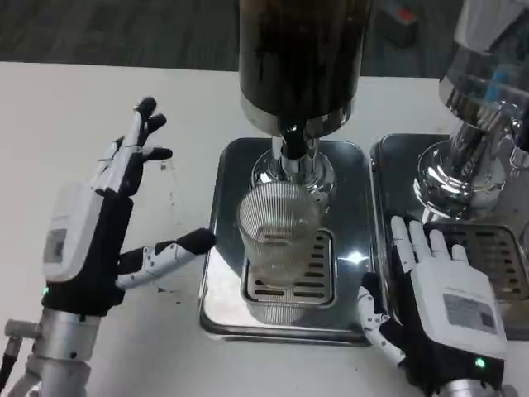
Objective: Grasp the cup under the faucet to collect the drink, then remove the cup.
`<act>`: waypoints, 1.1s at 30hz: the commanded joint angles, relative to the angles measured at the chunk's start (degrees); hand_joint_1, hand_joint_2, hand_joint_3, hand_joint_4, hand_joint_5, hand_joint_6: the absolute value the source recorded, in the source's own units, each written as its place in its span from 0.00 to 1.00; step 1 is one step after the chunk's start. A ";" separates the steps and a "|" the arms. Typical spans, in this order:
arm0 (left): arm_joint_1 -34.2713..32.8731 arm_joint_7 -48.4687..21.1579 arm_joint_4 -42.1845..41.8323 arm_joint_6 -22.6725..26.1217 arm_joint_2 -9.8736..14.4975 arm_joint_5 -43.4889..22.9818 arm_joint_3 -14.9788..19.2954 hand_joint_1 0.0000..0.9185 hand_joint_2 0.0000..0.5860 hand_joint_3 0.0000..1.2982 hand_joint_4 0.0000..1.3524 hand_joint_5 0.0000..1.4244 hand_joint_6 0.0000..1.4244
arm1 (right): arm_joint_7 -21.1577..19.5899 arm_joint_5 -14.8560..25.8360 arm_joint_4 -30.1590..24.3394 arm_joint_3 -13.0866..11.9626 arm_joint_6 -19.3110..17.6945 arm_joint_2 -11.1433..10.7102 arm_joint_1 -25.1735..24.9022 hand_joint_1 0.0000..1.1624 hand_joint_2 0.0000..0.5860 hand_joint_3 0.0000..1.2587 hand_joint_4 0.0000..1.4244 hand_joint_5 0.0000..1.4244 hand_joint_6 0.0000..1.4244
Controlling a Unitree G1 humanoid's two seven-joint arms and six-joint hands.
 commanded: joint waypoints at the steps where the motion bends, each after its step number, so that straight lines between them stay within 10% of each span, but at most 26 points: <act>1: 2.13 -9.08 -7.60 -3.23 0.05 -7.21 3.22 0.00 0.01 0.00 0.00 0.15 0.04 | 0.97 0.09 0.44 -0.06 -0.09 -0.52 -0.72 0.16 0.96 0.00 0.00 0.00 0.00; 10: 2.78 -23.24 -18.32 -5.97 -1.72 -14.15 7.38 0.00 0.02 0.00 0.00 0.09 0.03 | 0.97 0.37 0.62 -0.43 -0.09 -0.60 -1.29 0.16 0.96 0.00 0.00 0.00 0.00; 20: -5.00 -41.47 -13.18 -7.93 -4.99 -21.38 4.74 0.00 0.05 0.00 0.00 0.03 0.03 | 0.28 0.76 0.65 -1.30 -0.12 -0.18 -1.25 0.16 0.96 0.00 0.00 0.00 0.00; 33: -10.49 -46.92 -8.22 -9.46 -8.39 -16.87 4.22 0.00 0.07 0.00 0.00 0.08 0.06 | -1.42 0.10 0.02 -1.50 1.88 1.89 -0.21 0.16 0.96 0.00 0.00 0.00 0.00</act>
